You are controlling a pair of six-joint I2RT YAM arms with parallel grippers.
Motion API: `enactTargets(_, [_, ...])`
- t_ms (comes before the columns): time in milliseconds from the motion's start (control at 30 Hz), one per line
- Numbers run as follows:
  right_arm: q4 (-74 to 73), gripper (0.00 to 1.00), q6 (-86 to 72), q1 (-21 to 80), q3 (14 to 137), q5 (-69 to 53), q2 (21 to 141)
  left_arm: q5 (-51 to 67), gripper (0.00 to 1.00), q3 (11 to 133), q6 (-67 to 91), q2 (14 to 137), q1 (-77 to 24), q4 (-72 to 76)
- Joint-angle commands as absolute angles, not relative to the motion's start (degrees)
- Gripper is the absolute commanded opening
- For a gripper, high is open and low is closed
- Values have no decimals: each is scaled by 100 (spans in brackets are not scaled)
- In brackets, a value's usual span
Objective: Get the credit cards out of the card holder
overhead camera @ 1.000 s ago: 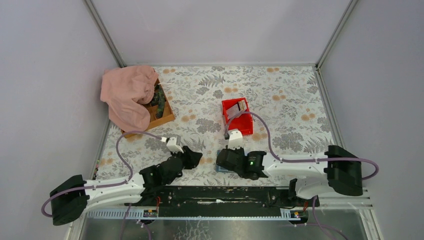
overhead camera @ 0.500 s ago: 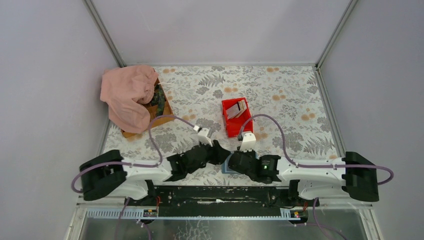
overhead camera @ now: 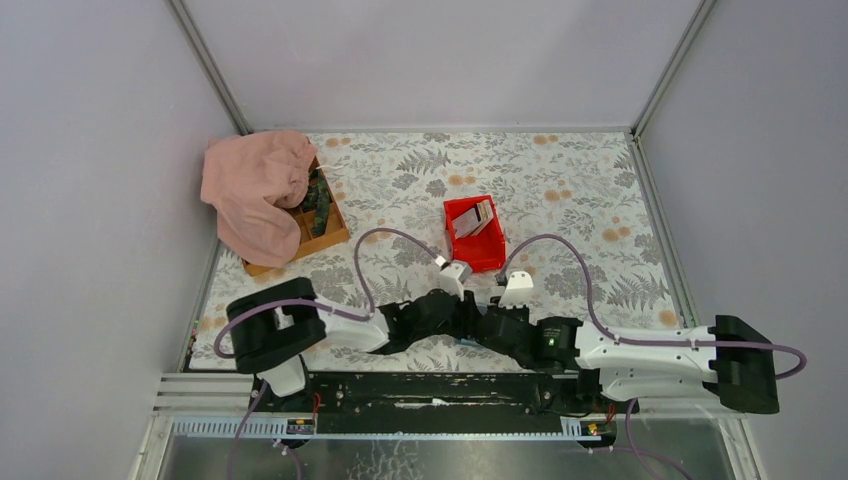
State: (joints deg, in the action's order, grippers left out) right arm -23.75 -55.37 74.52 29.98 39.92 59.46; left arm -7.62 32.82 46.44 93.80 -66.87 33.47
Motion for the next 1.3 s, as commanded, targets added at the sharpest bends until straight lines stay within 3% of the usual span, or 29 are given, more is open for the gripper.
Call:
enactTargets(0, [-2482, 32, -5770, 7497, 2928, 4325, 5746, -328, 38, 3791, 4625, 9835, -6813, 3438])
enactTargets(133, [-2766, 44, -5949, 7497, 2918, 4454, 5427, -222, 38, 4146, 4572, 10177, -6842, 3344])
enactTargets(367, [-3368, 48, -6311, 7493, 2625, 4956, 4354, -155, 37, 4337, 4568, 10449, -6857, 3349])
enactTargets(467, [-3287, 36, -6184, 7497, 2509, 4935, 4073, -179, 37, 4324, 4616, 10560, -6863, 3401])
enactTargets(600, [-3174, 2, -6220, 7497, 2467, 4734, 4318, -304, 36, 3975, 4730, 10351, -6717, 3632])
enactTargets(633, [-3104, 0, -6250, 7497, 2462, 4666, 4483, -292, 36, 3774, 4775, 10204, -6649, 3810])
enactTargets(1000, [-1961, 0, -6112, 7497, 2322, 4214, 5554, -907, 36, 2739, 4500, 8358, -6474, 3448])
enactTargets(1267, [-1755, 0, -6232, 7429, 2121, 3975, 5867, -1019, 37, 2380, 4526, 8251, -6308, 3437])
